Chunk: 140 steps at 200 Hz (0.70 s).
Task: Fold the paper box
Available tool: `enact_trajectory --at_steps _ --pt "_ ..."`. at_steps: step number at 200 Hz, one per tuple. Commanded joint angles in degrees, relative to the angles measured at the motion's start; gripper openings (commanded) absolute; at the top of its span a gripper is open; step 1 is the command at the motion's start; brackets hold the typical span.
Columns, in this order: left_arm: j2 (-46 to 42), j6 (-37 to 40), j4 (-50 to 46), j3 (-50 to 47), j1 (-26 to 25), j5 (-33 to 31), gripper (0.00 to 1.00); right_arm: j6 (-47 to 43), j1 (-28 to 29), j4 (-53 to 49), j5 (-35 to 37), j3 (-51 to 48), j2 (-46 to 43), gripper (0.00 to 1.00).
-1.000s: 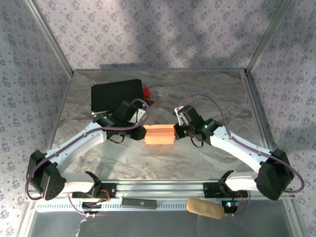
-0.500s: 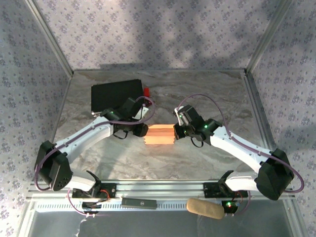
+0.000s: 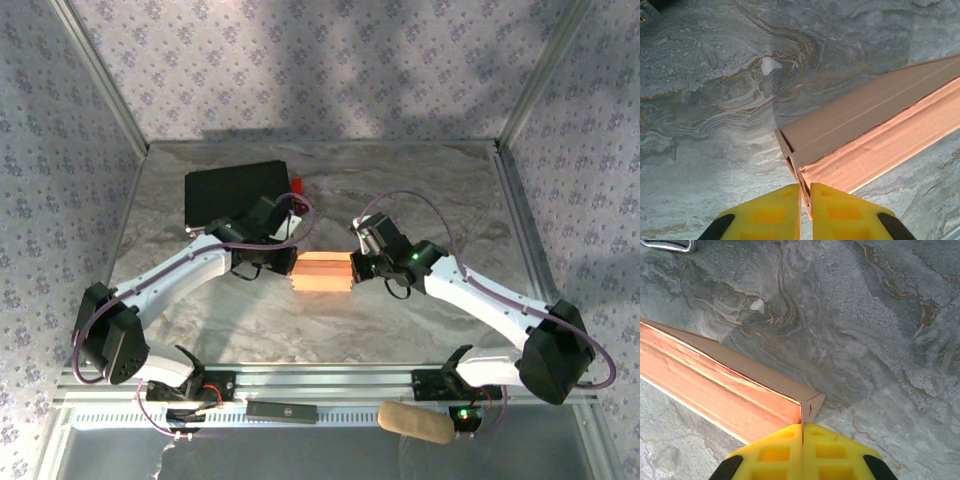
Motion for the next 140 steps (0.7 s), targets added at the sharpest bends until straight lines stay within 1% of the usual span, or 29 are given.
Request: enact_trajectory --at_steps 1,35,39,83,140 --pt "0.46 -2.87 0.61 1.72 -0.41 1.49 0.12 4.18 1.20 -1.20 2.02 2.40 1.07 0.00" --pt "0.76 -5.10 0.61 1.07 -1.20 1.01 0.10 9.33 2.74 -1.08 3.86 2.90 2.39 0.00" --pt "0.81 -5.26 2.18 0.98 -1.32 1.01 0.10 9.92 2.87 -1.06 4.18 3.00 2.57 0.00" --pt "0.34 -7.20 3.86 -0.58 -2.41 0.08 0.08 17.32 5.33 -0.70 6.99 3.88 3.80 0.00" --pt "0.11 -8.92 5.40 -2.28 -2.88 -0.05 0.07 21.48 7.46 -2.21 9.84 5.39 5.31 0.00"
